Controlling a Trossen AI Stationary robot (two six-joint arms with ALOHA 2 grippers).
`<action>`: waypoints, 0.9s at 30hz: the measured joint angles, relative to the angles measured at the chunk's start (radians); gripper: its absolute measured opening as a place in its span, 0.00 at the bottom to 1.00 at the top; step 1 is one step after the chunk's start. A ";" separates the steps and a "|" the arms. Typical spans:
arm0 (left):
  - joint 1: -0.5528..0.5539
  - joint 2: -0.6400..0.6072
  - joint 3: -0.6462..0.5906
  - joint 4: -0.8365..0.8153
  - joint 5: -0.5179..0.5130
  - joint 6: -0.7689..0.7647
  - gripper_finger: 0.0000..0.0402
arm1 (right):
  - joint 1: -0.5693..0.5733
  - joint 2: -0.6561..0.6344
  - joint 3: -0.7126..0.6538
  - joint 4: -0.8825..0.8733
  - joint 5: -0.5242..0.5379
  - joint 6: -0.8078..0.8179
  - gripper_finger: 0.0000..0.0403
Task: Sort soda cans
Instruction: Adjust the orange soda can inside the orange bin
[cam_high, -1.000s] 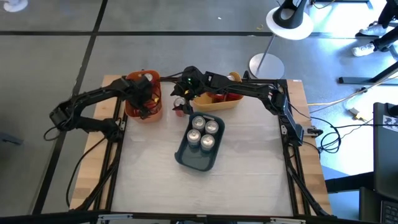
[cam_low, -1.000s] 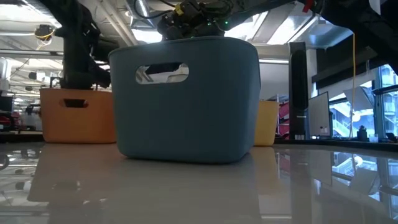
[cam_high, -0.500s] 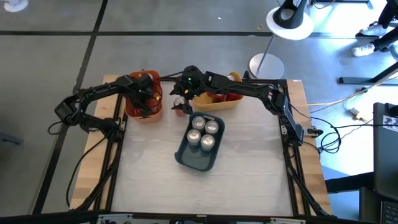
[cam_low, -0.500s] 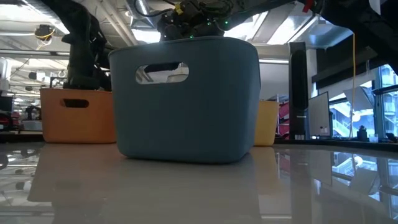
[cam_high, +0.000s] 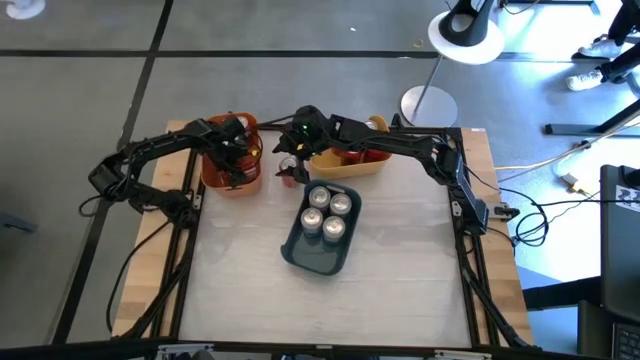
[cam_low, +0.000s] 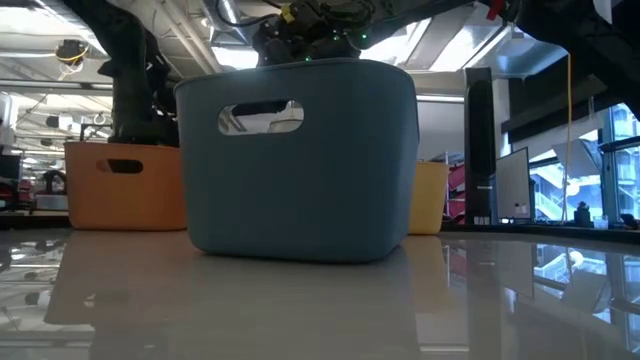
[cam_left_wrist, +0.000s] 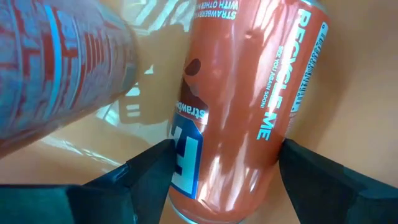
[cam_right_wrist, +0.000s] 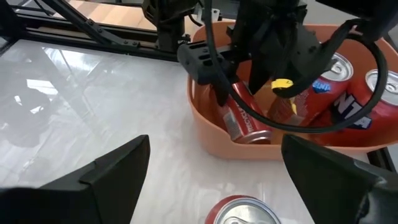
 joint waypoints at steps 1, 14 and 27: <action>0.000 0.001 0.000 0.000 0.005 0.004 0.66 | 0.000 0.000 0.000 0.000 -0.004 0.000 0.90; -0.005 -0.054 0.056 -0.066 0.005 -0.012 0.45 | 0.000 0.000 0.000 -0.008 -0.016 0.001 0.90; -0.005 -0.152 0.141 -0.162 0.005 -0.083 0.22 | -0.001 0.000 0.000 0.000 -0.002 0.003 0.90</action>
